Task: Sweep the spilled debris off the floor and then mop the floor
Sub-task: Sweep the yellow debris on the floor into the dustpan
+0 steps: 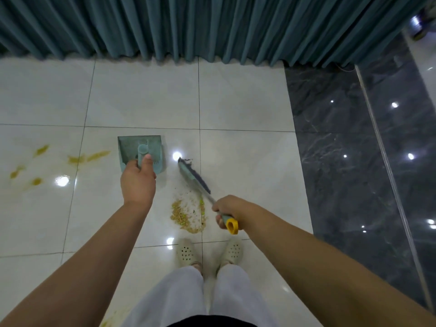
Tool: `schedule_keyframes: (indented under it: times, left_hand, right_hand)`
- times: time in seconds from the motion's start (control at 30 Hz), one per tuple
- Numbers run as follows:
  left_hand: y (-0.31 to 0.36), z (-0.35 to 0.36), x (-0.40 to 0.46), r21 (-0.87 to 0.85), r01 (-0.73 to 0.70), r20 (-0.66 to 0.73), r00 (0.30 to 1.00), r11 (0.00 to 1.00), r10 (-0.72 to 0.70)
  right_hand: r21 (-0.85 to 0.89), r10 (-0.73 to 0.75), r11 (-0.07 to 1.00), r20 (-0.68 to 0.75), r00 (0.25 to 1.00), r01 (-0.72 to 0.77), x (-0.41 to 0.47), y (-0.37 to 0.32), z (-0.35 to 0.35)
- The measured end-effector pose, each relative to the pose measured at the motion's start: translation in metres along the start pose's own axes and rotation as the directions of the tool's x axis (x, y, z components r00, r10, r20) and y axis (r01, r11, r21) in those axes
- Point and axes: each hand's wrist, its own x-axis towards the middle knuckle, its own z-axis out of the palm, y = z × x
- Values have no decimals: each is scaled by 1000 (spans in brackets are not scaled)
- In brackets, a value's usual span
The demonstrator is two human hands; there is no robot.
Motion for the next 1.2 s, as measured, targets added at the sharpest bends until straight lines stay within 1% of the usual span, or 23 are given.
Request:
schedule_keyframes:
  times: [0.07,0.23,0.37,0.57,0.73,0.9,0.93,1.0,1.1,1.2]
  left_hand:
    - [3,-4,1,6,-11,-19,1000,1000,11]
    - [12,-10,4,-24,9,-60,998,1000,-11]
    - [20,-10,8,-66,32,-108,993,997,-39]
    - [39,-2,22,-106,76,-199,975,991,-96]
    - [52,14,32,-141,129,-310,936,982,-168]
    - [54,34,27,-171,188,-433,867,967,-245]
    - [53,37,24,-176,200,-450,855,964,-260]
    - [52,43,17,-205,216,-480,828,954,-291]
    - [49,46,4,-263,234,-522,781,936,-342]
    - [46,45,-9,-298,245,-554,743,923,-376]
  right_hand:
    - [3,-22,1000,8,1000,22,-7,-4,0]
    - [-68,-119,991,-58,991,115,-19,-28,-18]
    - [-123,-187,977,-110,976,173,-22,-68,-49]
    - [-213,-258,950,-120,959,229,-10,-141,-89]
    - [-253,-269,937,-85,959,240,12,-199,-106]
    - [-396,-239,897,-58,969,197,42,-242,-90]
    - [-431,-236,881,-44,971,194,45,-249,-84]
    - [-533,-260,817,-2,966,219,50,-258,-73]
    - [-694,-284,674,70,956,252,51,-267,-58]
    - [-762,-249,603,101,963,235,52,-267,-43]
